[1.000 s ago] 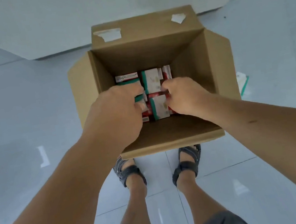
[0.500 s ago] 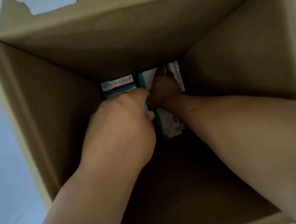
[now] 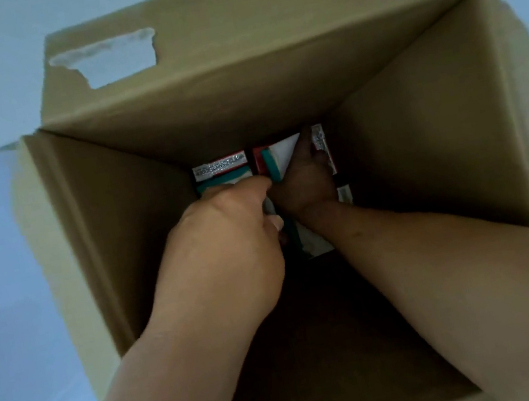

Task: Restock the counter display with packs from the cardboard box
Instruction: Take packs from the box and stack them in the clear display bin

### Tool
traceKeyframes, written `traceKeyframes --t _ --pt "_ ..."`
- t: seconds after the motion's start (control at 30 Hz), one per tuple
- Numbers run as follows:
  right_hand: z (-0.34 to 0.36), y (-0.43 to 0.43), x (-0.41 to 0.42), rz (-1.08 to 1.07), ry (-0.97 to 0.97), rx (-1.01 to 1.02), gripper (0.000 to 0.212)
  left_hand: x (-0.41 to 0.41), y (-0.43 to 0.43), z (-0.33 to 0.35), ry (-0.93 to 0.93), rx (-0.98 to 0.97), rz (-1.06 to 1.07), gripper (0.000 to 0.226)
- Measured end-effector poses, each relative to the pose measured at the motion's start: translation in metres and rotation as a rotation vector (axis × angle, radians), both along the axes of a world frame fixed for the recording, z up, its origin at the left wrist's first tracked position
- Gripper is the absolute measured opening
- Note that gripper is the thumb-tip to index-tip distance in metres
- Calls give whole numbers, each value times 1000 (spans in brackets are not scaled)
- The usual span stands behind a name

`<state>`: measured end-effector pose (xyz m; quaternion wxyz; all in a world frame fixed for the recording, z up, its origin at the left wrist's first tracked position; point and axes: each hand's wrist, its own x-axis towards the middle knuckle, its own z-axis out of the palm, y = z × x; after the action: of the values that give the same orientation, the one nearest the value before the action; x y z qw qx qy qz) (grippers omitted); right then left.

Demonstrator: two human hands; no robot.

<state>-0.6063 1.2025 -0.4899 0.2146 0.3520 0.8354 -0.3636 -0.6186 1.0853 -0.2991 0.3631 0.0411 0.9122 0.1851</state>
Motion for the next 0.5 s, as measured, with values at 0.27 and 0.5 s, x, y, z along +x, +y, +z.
traceKeyframes --t 0.27,0.5 --pt "162 6 22 18 53 -101 120 2 -4 85 69 -49 -34 41" --pt "362 8 43 109 135 -27 111 1 -12 240 113 39 47 37"
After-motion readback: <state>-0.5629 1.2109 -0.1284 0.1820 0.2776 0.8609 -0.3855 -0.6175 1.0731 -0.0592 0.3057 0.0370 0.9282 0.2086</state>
